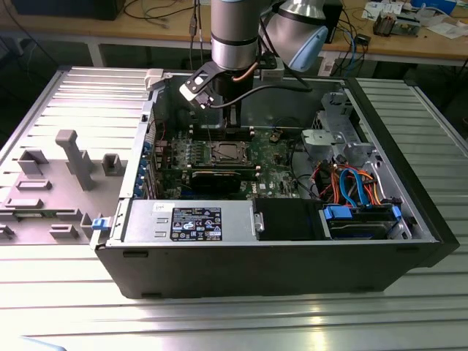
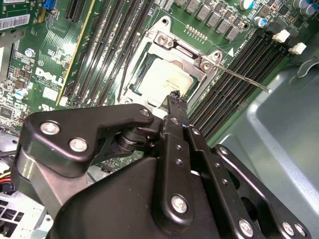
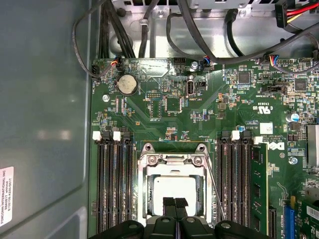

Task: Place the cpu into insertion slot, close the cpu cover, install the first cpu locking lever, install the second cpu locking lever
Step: 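Install the first cpu locking lever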

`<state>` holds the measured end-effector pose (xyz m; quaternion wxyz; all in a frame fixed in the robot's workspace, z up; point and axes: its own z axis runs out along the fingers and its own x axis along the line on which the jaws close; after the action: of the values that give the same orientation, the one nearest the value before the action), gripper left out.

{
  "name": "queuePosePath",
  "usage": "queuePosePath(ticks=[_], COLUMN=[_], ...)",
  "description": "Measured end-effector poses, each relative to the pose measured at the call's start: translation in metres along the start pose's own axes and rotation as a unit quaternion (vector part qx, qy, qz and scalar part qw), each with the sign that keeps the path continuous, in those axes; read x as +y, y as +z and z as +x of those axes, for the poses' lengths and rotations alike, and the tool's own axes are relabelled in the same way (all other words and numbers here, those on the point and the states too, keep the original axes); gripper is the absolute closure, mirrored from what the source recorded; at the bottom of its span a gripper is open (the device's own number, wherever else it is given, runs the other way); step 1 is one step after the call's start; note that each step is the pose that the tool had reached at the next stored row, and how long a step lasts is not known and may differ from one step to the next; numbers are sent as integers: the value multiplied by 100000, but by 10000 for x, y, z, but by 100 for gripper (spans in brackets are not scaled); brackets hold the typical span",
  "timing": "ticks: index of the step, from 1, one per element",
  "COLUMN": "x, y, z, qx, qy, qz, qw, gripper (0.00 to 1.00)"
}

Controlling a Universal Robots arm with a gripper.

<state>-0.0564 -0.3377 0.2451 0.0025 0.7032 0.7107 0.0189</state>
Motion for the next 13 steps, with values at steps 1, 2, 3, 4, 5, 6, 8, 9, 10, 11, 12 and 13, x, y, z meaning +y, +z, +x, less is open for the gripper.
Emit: queuePosePath(ticks=[1, 2, 3, 4, 5, 6, 8, 9, 10, 11, 12, 13], x=[0, 0, 0, 0, 0, 0, 0, 0, 0, 0, 0, 0], y=[0, 0, 0, 0, 0, 0, 0, 0, 0, 0, 0, 0], z=[0, 0, 0, 0, 0, 0, -1, -1, -1, -2, -2, -2], qx=[-1, 0, 1, 1, 1, 4, 21, 32, 56, 79, 97, 115], qy=[3, 2, 7, 6, -55, -204, -746, -1136, -1885, -2695, -3218, -3766], qz=[0, 1, -1, -1, -1, 0, 16, 28, 44, 60, 73, 85], qw=[100000, 100000, 100000, 100000, 100000, 100000, 99997, 99994, 99982, 99964, 99948, 99929], gripper=[89, 89, 89, 89, 89, 89, 89, 89, 89, 89, 89, 89])
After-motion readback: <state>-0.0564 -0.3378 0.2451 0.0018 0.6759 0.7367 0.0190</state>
